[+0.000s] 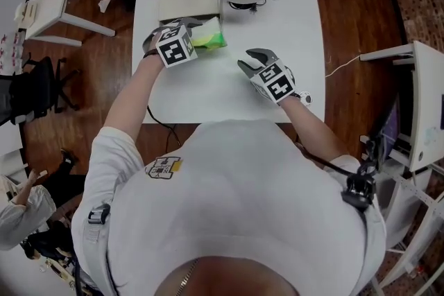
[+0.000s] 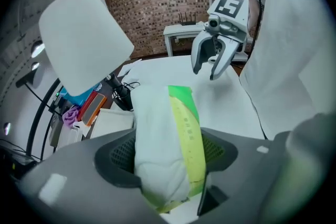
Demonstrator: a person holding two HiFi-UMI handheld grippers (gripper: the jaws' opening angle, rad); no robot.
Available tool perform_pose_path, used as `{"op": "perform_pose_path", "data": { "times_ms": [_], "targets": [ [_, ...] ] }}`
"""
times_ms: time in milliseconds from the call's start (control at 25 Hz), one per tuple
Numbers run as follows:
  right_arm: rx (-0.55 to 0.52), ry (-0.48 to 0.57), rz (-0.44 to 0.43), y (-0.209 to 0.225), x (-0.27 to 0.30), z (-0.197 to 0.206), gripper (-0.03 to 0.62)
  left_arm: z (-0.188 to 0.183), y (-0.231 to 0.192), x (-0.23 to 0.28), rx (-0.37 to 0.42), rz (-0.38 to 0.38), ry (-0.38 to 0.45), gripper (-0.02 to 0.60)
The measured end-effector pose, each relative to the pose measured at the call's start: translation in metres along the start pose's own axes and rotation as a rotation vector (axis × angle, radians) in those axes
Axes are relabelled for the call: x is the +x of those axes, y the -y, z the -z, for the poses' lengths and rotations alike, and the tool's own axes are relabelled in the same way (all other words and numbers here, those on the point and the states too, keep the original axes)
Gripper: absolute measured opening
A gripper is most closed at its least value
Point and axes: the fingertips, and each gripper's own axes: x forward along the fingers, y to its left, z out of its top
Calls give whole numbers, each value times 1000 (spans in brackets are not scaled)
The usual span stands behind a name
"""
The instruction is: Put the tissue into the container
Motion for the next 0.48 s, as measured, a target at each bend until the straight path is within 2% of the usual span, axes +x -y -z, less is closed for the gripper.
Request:
{"op": "perform_pose_path", "data": {
  "times_ms": [240,480],
  "targets": [
    [-65,21,2,-12,32,-48,149,37,-24,-8,35,-5,-7,301],
    [-112,-6,8,-10,68,-79,147,63,-45,-4,72,15,-14,301]
  ]
}}
